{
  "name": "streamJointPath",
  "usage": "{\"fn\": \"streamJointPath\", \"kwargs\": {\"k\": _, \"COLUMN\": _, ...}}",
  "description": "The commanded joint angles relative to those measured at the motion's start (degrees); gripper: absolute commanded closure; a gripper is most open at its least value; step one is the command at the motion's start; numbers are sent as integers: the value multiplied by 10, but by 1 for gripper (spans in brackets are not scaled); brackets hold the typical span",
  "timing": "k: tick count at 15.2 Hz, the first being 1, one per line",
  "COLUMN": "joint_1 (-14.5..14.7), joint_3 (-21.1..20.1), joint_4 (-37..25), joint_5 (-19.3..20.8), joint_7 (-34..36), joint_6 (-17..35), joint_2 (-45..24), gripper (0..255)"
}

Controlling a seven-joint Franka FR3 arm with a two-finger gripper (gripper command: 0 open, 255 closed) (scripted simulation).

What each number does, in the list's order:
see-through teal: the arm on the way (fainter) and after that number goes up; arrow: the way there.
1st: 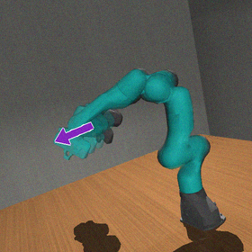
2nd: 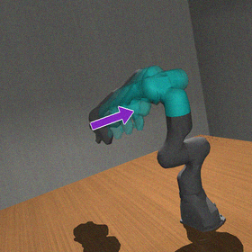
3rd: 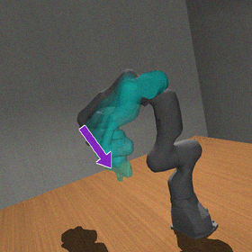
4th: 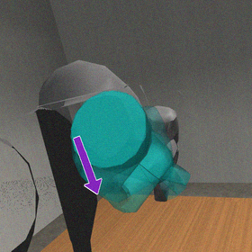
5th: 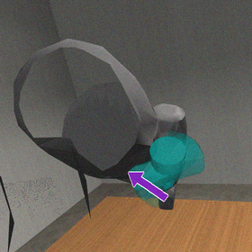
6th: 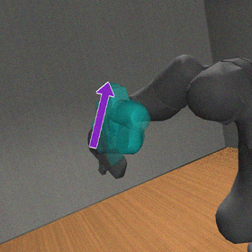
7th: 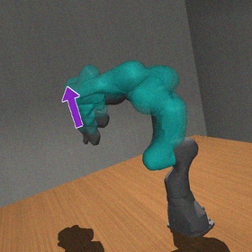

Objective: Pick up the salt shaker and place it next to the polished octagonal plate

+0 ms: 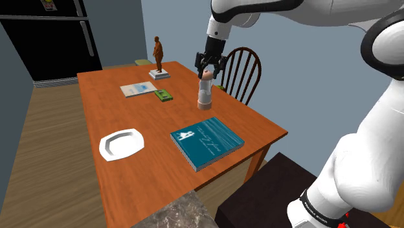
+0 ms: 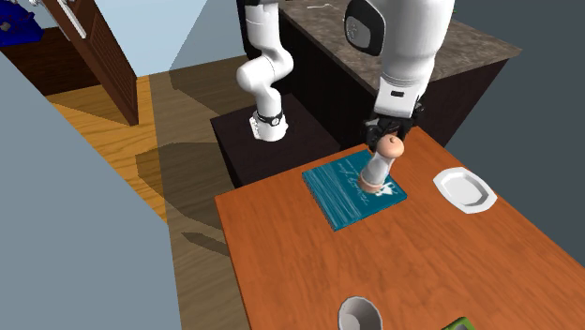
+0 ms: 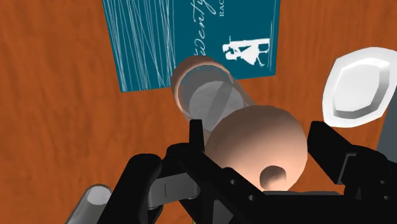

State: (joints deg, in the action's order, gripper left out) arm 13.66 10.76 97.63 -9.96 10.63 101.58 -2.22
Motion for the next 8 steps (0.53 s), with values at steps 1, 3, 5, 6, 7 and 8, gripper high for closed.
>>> {"fn": "streamJointPath", "kwargs": {"k": 1, "joint_1": 11, "joint_3": -11, "joint_4": -11, "joint_5": -2, "joint_7": 21, "joint_6": 10, "joint_2": -17, "gripper": 255}}
{"fn": "streamJointPath", "kwargs": {"k": 3, "joint_1": 23, "joint_3": -21, "joint_4": -25, "joint_5": -4, "joint_7": 41, "joint_6": 19, "joint_2": -37, "gripper": 255}}
{"fn": "streamJointPath", "kwargs": {"k": 5, "joint_1": 34, "joint_3": -30, "joint_4": -43, "joint_5": -5, "joint_7": 61, "joint_6": 26, "joint_2": -59, "gripper": 255}}
{"fn": "streamJointPath", "kwargs": {"k": 6, "joint_1": 40, "joint_3": -35, "joint_4": -53, "joint_5": -6, "joint_7": 71, "joint_6": 29, "joint_2": -71, "gripper": 255}}
{"fn": "streamJointPath", "kwargs": {"k": 7, "joint_1": 45, "joint_3": -39, "joint_4": -64, "joint_5": -6, "joint_7": 80, "joint_6": 32, "joint_2": -83, "gripper": 255}}
{"fn": "streamJointPath", "kwargs": {"k": 8, "joint_1": 51, "joint_3": -43, "joint_4": -76, "joint_5": -6, "joint_7": 90, "joint_6": 34, "joint_2": -96, "gripper": 255}}
